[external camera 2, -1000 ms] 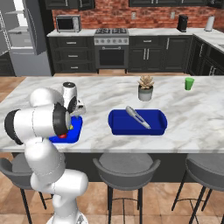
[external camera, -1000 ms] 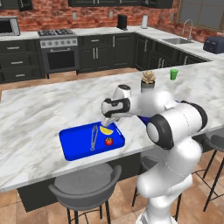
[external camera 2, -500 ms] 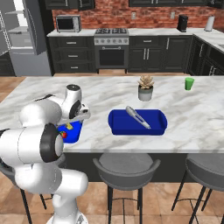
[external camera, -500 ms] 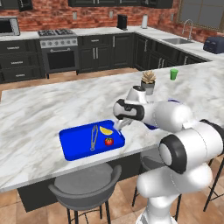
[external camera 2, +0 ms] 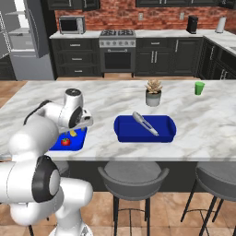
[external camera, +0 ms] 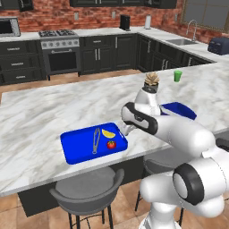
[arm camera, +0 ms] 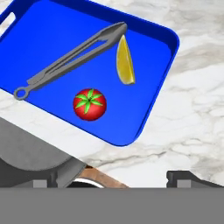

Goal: Gather the lemon wedge and tomato from the fridge and place them on a tray on the dining counter. Then gather the fishs from the fridge and place them on the other tray.

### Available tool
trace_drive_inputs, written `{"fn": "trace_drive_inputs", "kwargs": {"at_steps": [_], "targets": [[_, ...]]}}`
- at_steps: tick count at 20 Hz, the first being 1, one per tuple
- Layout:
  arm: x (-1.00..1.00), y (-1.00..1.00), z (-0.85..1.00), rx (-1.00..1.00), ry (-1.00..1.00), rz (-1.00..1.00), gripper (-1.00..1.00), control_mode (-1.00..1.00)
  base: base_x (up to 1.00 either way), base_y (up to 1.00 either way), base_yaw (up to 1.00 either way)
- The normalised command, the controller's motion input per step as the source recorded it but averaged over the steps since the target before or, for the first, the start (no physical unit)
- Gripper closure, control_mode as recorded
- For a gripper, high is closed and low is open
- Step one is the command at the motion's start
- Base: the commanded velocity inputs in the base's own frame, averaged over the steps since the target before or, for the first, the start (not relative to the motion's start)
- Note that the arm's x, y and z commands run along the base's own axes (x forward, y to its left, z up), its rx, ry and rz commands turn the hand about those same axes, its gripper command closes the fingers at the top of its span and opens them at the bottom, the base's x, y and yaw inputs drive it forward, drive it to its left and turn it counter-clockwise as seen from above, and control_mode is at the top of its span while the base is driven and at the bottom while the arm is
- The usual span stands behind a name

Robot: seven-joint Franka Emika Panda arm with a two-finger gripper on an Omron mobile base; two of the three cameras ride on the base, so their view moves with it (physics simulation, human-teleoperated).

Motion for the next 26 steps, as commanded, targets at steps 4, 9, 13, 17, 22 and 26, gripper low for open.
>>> {"fn": "trace_drive_inputs", "kwargs": {"at_steps": [4, 9, 13, 17, 22, 26], "targets": [[-0.19, -0.01, 0.32, 0.00, 0.04, 0.00, -1.00, -1.00, 0.00, 0.00, 0.00], [-0.09, -0.01, 0.08, 0.00, 0.05, 0.00, -1.00, -1.00, 0.00, 0.00, 0.00], [0.00, 0.00, 0.00, 0.00, 0.00, 0.00, -1.00, -1.00, 0.00, 0.00, 0.00], [0.00, 0.00, 0.00, 0.00, 0.00, 0.00, -1.00, -1.00, 0.00, 0.00, 0.00], [0.00, 0.00, 0.00, 0.00, 0.00, 0.00, -1.00, -1.00, 0.00, 0.00, 0.00], [0.00, 0.00, 0.00, 0.00, 0.00, 0.00, -1.00, 1.00, 0.00, 0.00, 0.00]]}}
